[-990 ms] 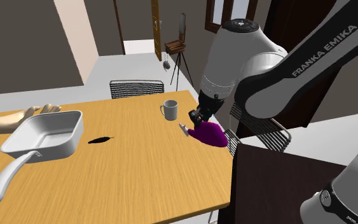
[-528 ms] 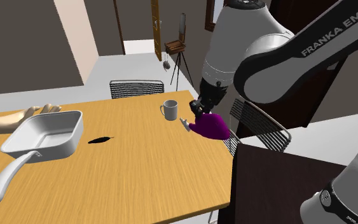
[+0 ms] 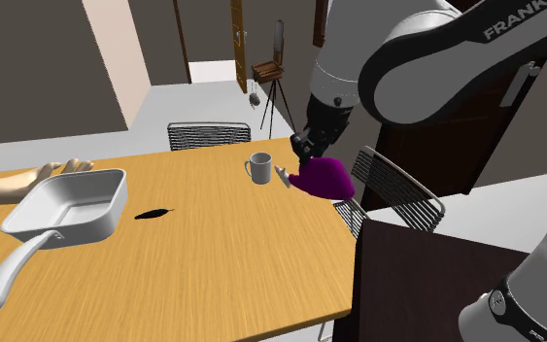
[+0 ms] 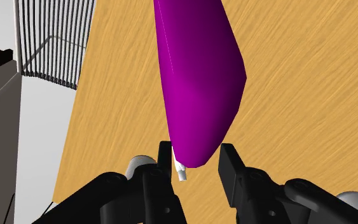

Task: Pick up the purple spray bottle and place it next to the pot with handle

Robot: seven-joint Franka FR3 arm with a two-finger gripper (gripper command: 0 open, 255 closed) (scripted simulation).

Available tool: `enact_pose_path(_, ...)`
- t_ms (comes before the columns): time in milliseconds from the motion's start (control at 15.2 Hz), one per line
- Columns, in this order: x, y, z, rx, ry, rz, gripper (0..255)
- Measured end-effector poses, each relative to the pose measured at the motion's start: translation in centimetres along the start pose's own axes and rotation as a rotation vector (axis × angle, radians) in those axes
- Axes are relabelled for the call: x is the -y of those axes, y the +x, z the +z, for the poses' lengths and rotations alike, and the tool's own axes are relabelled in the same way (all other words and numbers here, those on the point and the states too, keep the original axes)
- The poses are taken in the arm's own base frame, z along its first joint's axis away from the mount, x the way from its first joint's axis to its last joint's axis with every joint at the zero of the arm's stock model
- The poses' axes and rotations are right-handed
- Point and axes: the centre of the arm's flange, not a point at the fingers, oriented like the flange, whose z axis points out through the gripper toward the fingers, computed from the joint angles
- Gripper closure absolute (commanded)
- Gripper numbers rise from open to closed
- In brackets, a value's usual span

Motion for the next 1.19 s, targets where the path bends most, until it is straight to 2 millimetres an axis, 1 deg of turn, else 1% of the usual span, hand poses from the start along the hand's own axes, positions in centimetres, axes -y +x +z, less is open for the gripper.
enact_pose_path(924,-0.5,2.4,-6.8,0.000,0.000,0.000,255)
enact_pose_path(1056,0.6,3.5,-6.9,0.000,0.000,0.000,255)
enact_pose_path(1188,2.4,5.1,-7.0,0.000,-0.001,-0.001,255)
